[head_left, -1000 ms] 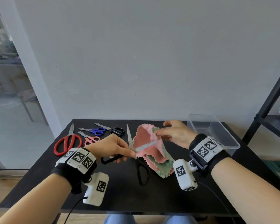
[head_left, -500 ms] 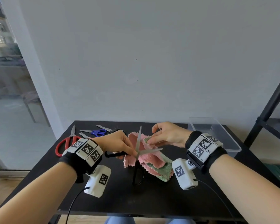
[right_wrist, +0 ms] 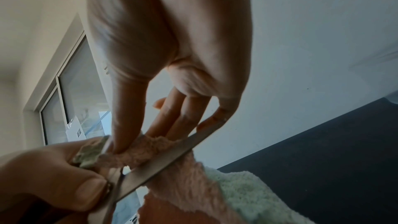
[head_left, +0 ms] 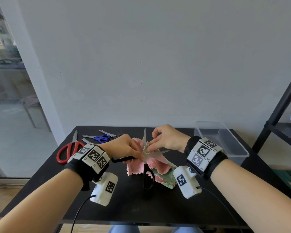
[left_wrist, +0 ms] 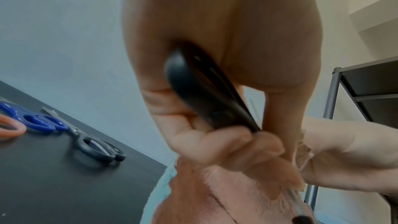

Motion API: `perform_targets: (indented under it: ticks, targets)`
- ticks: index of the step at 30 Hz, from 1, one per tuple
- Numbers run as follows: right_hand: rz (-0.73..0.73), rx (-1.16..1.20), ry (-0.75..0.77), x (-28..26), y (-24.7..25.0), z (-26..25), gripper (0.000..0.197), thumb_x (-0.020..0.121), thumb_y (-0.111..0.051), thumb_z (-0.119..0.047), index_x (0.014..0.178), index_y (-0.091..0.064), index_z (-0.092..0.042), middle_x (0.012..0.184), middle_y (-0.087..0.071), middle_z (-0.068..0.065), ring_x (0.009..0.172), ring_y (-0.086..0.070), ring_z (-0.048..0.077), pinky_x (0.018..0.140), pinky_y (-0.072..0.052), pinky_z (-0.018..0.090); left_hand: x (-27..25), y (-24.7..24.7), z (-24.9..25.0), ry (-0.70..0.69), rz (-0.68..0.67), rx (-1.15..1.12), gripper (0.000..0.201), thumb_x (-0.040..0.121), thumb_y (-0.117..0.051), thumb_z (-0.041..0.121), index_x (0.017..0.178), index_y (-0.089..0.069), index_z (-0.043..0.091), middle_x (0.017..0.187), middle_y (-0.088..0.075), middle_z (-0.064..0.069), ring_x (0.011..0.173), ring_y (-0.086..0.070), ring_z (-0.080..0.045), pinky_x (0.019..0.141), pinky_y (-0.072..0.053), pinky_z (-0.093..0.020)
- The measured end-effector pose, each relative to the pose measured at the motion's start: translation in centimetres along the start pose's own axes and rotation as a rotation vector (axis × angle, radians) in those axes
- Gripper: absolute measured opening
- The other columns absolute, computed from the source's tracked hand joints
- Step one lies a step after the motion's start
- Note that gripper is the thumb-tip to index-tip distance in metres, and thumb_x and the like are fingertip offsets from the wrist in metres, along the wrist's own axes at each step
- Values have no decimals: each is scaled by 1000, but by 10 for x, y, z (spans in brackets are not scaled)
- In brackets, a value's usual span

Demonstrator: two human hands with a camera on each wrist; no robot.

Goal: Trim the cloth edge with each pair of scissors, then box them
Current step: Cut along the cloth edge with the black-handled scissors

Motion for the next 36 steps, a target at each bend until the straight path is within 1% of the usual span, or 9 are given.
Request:
perform_targets:
  ticks: [3, 6, 9, 13, 21, 24, 28, 34, 36]
  targets:
    - [18, -35, -16, 0, -1, -4, 48, 64, -88, -11, 88, -47, -14, 89, -76, 3, 64, -62, 6, 70, -46, 25, 3, 0, -1, 17, 28, -14, 20, 80, -75, 18, 64, -74, 6, 42, -54, 2, 38, -45, -9, 47, -40, -17]
    - [41, -96, -43, -1, -4, -6, 59, 67, -87, -16, 106, -44, -10, 81, -71, -6, 72, -58, 3, 69, -41, 22, 7, -2, -3, 40, 64, -14, 28, 77, -78, 19, 81, -73, -8, 42, -54, 4, 37, -45, -7, 46, -39, -17]
    - [74, -83, -75, -1, -5, -3, 74, 71, -85, -16, 126, -38, -3, 78, -67, -9, 77, -56, 2, 73, -40, 22, 9, -3, -1, 49, 67, -26, 22, 77, -78, 18, 76, -74, -3, 42, -53, 2, 37, -45, -8, 45, -40, -18]
    - [96, -40, -117, 2, -7, 3, 84, 73, -83, -15, 136, -31, 2, 79, -69, -9, 98, -58, 13, 90, -36, 27, 7, -3, 2, 55, 18, 12, 14, 78, -77, 17, 73, -76, 5, 47, -54, -3, 38, -45, -11, 43, -40, -18]
    - [126, 38, -138, 2, -12, 6, 82, 78, -78, -11, 141, -26, 2, 79, -64, -11, 92, -55, 8, 90, -35, 26, 2, -6, 0, 59, -31, 69, 18, 81, -74, 17, 63, -73, 12, 44, -54, 0, 36, -43, -10, 42, -39, -15]
    - [136, 59, -142, 4, -11, 7, 81, 78, -78, -10, 140, -27, 1, 82, -64, -10, 98, -56, 13, 91, -37, 27, 1, -7, -1, 54, -38, 80, 17, 82, -73, 17, 67, -74, 8, 45, -55, -1, 37, -43, -10, 42, -39, -15]
    - [155, 74, -135, 5, -7, 7, 80, 78, -79, -12, 139, -29, 0, 85, -64, -9, 107, -55, 16, 101, -37, 29, 0, -9, -1, 48, -62, 111, 21, 82, -72, 19, 63, -72, 12, 43, -54, 1, 36, -42, -9, 42, -38, -14]
    - [52, -13, -125, 4, -16, 2, 85, 75, -81, -15, 139, -27, 2, 97, -71, 0, 112, -57, 17, 99, -36, 29, 5, -9, 3, 37, 0, 69, 28, 80, -76, 17, 55, -64, 15, 36, -50, 10, 32, -43, -1, 39, -34, -10]
    - [42, -49, -121, 4, -16, 1, 80, 76, -81, -14, 136, -29, 1, 103, -72, 5, 106, -59, 16, 91, -39, 25, 7, -10, 3, 38, 10, 48, 31, 78, -78, 19, 53, -61, 16, 36, -50, 11, 32, -42, 0, 39, -33, -11]
Point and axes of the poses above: each hand's wrist, its own x-axis towards the middle knuckle, its own y-axis out of the back of the hand, z = x × y, the point moved 4 cm from there along x, towards the middle knuckle
